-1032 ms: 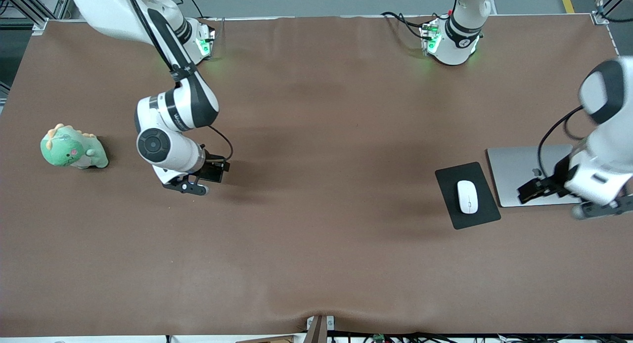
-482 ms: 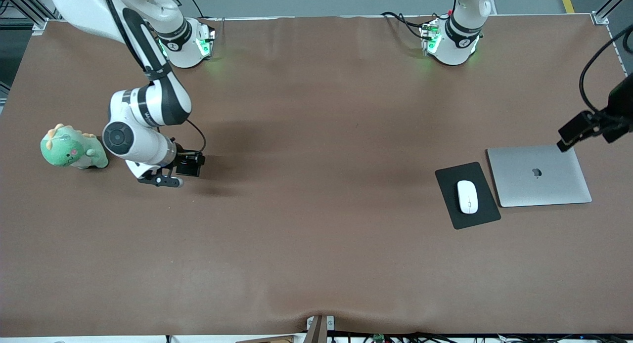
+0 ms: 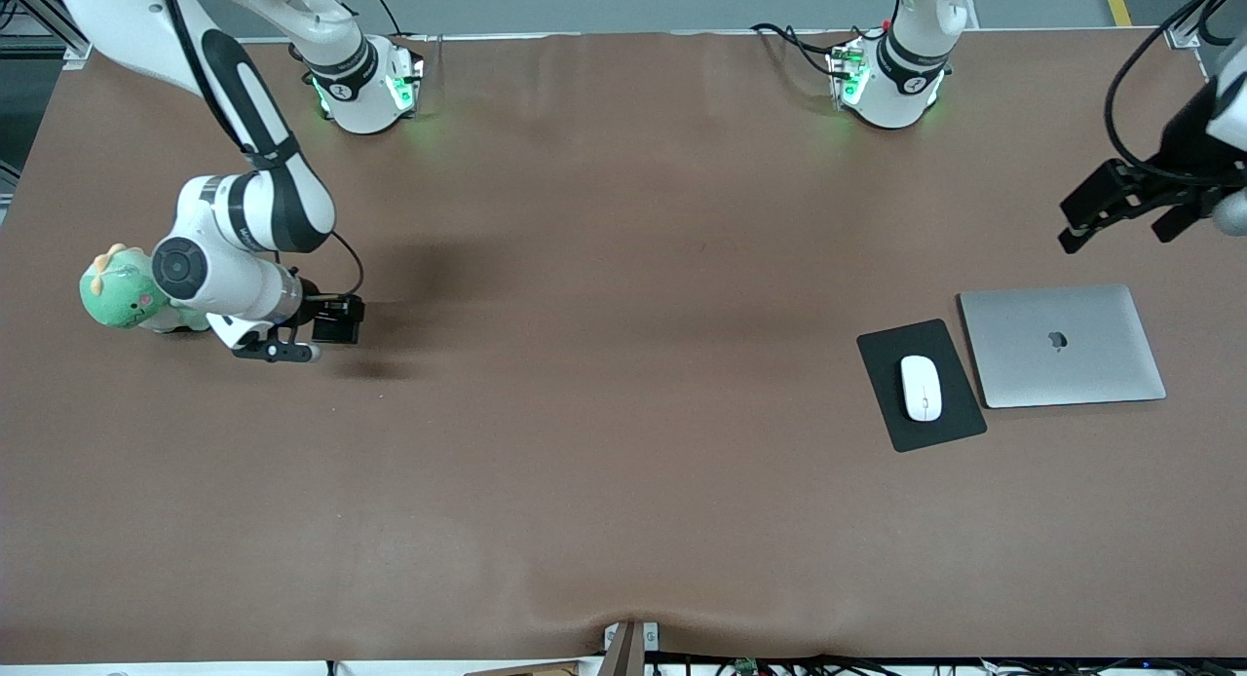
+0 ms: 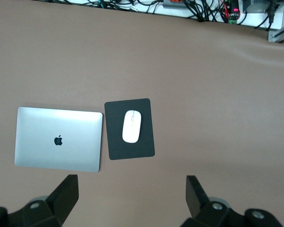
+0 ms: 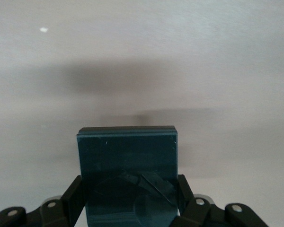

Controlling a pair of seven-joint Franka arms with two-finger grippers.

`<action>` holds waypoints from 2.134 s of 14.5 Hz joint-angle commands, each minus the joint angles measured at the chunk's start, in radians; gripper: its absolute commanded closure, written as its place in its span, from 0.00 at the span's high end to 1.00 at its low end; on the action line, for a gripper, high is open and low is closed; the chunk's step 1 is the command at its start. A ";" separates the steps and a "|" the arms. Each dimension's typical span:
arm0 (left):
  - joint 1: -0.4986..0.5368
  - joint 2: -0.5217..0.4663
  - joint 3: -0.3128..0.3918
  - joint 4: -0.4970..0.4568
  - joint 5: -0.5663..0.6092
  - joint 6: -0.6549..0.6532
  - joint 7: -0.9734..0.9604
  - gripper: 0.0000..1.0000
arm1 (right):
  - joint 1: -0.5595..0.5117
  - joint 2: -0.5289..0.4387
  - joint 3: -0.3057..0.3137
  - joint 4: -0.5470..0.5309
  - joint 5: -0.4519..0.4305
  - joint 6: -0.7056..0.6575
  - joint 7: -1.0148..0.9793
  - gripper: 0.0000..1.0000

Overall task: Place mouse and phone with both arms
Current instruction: 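Carry the phone beside the green plush while the left gripper withdraws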

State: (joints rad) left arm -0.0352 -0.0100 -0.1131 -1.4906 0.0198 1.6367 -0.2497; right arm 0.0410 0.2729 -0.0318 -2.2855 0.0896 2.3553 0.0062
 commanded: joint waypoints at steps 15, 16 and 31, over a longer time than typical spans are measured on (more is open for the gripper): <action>-0.081 0.025 0.135 -0.013 -0.020 -0.049 0.020 1.00 | -0.058 0.058 -0.091 -0.147 -0.016 0.288 -0.172 0.62; -0.083 0.030 0.135 -0.011 -0.018 -0.046 0.020 1.00 | -0.059 0.055 -0.091 -0.138 -0.016 0.277 -0.173 1.00; -0.098 0.077 0.127 0.007 -0.014 0.002 0.020 1.00 | -0.092 0.065 -0.050 0.470 0.002 -0.404 -0.169 1.00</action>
State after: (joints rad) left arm -0.1301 0.0640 0.0143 -1.5002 0.0195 1.6457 -0.2466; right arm -0.0284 0.3197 -0.1034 -1.8928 0.0820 2.0066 -0.1525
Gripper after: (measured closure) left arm 0.000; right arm 0.000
